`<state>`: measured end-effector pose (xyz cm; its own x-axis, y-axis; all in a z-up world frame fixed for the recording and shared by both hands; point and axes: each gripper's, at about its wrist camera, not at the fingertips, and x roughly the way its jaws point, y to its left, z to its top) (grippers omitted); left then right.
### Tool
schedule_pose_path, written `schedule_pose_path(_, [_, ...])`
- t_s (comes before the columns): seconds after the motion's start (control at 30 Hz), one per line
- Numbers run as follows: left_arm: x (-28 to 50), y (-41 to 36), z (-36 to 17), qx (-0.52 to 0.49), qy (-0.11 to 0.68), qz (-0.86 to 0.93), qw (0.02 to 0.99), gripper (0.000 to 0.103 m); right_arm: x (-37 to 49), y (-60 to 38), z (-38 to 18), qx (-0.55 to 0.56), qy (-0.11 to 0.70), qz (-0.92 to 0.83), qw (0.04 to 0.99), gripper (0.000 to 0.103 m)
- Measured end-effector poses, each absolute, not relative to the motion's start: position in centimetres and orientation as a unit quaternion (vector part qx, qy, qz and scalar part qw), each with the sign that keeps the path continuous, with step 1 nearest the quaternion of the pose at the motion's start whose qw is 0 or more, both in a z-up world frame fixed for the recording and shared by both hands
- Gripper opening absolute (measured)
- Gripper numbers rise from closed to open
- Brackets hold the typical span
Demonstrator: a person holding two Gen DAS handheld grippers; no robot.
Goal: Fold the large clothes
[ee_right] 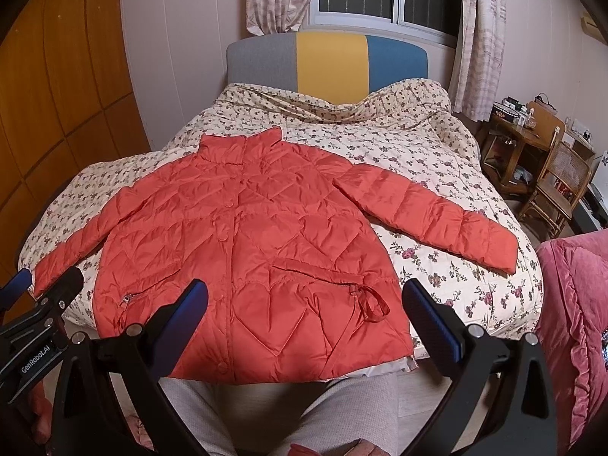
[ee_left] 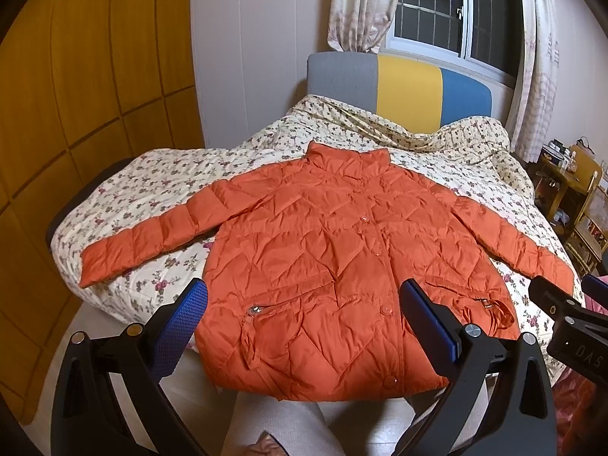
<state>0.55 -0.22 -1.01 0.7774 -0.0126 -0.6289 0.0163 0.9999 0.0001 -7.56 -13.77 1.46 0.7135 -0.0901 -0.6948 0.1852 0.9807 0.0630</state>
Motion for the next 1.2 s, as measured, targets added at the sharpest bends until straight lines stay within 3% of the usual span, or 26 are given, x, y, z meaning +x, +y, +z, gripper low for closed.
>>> schedule_pose_path(0.8, [2.8,0.0,-3.5,0.0,0.369,-0.02,0.929,0.1,-4.6,-15.7,-2.1,0.059,0.382,-0.082,0.919,0.101])
schedule_pose_path(0.93, [4.5,0.5,-5.5,0.001,0.38,-0.015,0.925,0.1,-2.4,-18.4,-4.7,0.112,0.342,-0.002,0.933,0.101])
schedule_pose_path(1.0, [5.6,0.8,-6.7,0.013,0.371,-0.005,0.928,0.1,-0.5,-20.7,-7.2,0.17,0.378,0.028,0.91,0.101])
schedule_pose_path(1.2, [10.1,2.2,-10.4,0.034,0.388,0.034,0.92,0.1,2.4,-29.1,-13.0,0.268,0.399,-0.075,0.874,0.101])
